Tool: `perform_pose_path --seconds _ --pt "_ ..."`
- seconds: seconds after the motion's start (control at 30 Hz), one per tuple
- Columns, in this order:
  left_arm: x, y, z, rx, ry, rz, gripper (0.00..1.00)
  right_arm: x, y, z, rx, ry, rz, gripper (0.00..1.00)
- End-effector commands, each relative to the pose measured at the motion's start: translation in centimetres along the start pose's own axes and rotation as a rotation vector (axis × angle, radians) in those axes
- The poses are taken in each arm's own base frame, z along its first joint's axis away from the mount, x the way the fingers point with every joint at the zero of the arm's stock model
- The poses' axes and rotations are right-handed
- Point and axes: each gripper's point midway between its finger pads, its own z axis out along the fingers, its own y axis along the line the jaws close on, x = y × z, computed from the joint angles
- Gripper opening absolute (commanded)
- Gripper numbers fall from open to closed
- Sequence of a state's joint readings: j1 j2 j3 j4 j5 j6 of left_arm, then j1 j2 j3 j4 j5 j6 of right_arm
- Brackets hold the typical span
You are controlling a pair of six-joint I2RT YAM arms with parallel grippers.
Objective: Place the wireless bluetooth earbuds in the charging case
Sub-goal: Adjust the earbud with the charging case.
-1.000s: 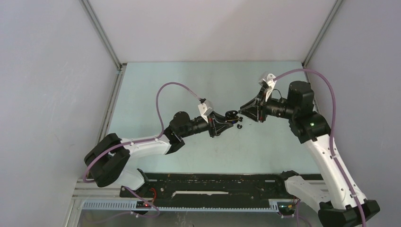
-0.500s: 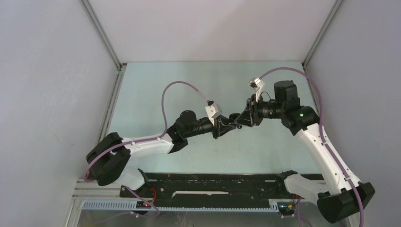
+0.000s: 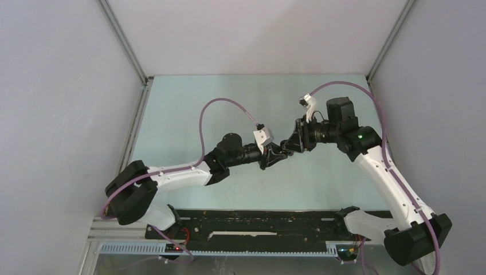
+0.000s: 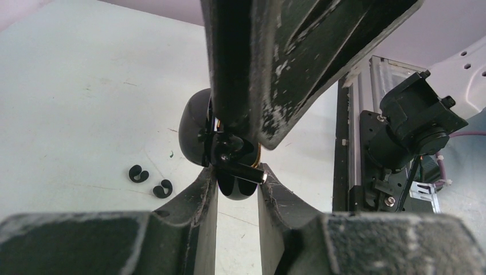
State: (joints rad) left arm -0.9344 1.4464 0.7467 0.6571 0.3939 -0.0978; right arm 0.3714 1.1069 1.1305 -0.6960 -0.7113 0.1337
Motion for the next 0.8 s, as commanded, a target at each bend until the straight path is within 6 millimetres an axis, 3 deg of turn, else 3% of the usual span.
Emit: perform_pose_path --seconds 0.0,0.53,0.77 --pt "-2.8 -0.1 0.8 -0.001 -0.056 0.063 0.00 -1.1 -0.2 0.2 0.027 -0.024 0.004 0.36" --pt "-2.8 -0.3 1.1 0.000 -0.053 0.061 0.00 0.1 -0.8 1.2 0.047 0.023 0.027 0.38" --pt "-3.0 -0.3 1.0 -0.008 -0.059 0.049 0.00 0.5 -1.2 1.4 0.067 0.039 0.013 0.35"
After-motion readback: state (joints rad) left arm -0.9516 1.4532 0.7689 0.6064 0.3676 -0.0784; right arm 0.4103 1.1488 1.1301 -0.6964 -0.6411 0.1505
